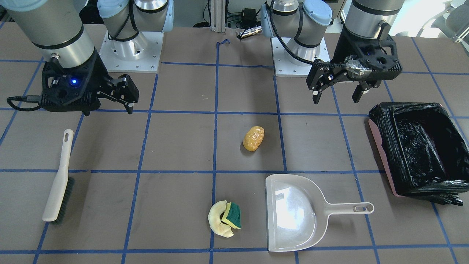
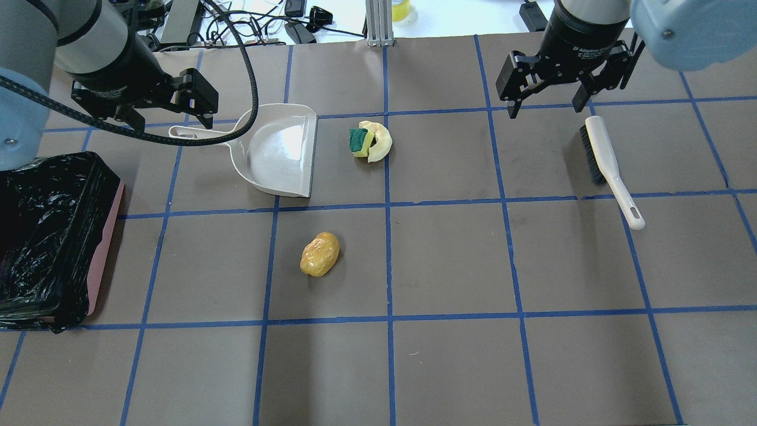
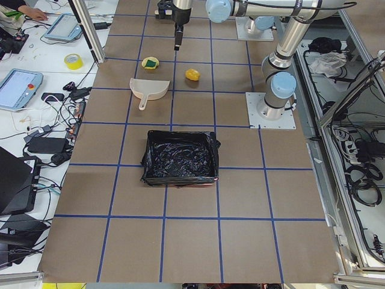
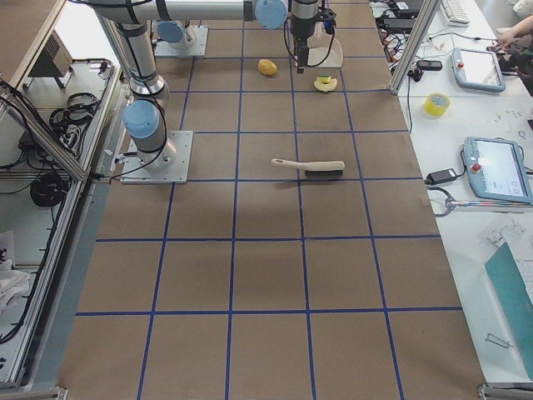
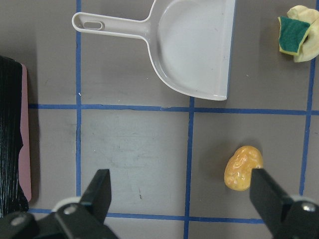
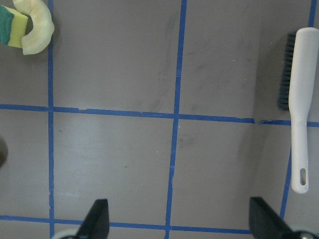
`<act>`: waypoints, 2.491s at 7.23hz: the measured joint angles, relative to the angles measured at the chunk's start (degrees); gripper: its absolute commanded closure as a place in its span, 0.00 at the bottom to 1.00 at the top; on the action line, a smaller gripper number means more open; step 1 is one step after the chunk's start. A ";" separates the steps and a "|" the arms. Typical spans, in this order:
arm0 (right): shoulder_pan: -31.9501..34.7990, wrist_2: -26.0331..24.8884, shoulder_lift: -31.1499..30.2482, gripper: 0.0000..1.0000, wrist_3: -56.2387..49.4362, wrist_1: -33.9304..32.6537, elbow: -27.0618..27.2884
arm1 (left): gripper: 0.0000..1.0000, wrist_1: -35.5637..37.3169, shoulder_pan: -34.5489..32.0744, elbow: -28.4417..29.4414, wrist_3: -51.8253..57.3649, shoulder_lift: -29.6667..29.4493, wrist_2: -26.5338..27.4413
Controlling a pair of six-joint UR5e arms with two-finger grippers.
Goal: Sweep and dump trash into bin
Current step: 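Lower the left gripper to the dustpan handle while the right gripper reaches for the brush, then grasp the dustpan handle with left gripper while right gripper grasps brush handle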
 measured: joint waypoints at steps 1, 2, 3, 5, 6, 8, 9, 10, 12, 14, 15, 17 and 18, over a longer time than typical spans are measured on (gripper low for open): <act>-0.02 -0.07 0.02 0.00 0.05 0.05 0.17 | 0.00 0.01 -0.10 0.03 0.13 0.05 -0.05; -0.34 -0.14 0.03 0.00 0.17 -0.10 1.04 | 0.00 0.01 -0.23 0.04 0.52 0.08 -0.07; -1.54 -0.13 0.10 0.00 -0.07 -2.12 2.83 | 0.00 0.02 -0.31 0.02 0.78 0.12 -0.07; -7.60 -1.59 0.32 0.01 -4.87 -8.87 8.52 | 0.00 0.04 -0.39 -0.04 0.95 0.25 -0.04; -12.00 -2.17 0.52 0.01 -9.65 -12.30 12.06 | 0.00 0.82 -0.25 -0.23 1.02 0.19 0.06; -18.78 -2.52 1.47 0.01 -18.89 -23.56 20.18 | 0.00 4.22 0.01 -0.59 0.95 -0.61 0.01; -21.02 -2.53 2.09 0.03 -21.64 -29.75 24.49 | 0.00 4.95 -0.09 -0.67 2.08 -1.05 0.22; -22.79 -2.55 2.65 0.09 -23.27 -34.47 28.61 | 0.00 4.87 -0.18 -0.84 5.55 -1.61 0.38; -23.97 -2.94 2.84 0.18 -24.12 -37.67 33.14 | 0.00 4.14 -0.15 -2.86 16.84 -3.28 1.10; -24.23 -3.34 3.26 0.18 -24.20 -40.74 34.27 | 0.00 4.69 0.10 -4.26 23.26 -6.70 1.55; -24.26 -3.14 3.53 0.19 -24.17 -41.55 34.36 | 0.00 5.70 0.45 -4.60 24.10 -8.53 1.58; -24.32 -2.49 4.74 0.34 -24.08 -42.26 34.34 | 0.00 13.50 1.35 -5.18 34.48 -14.02 1.59; -24.35 -2.23 5.55 0.46 -24.08 -42.36 34.26 | 0.00 16.40 2.07 -5.03 45.58 -16.87 1.42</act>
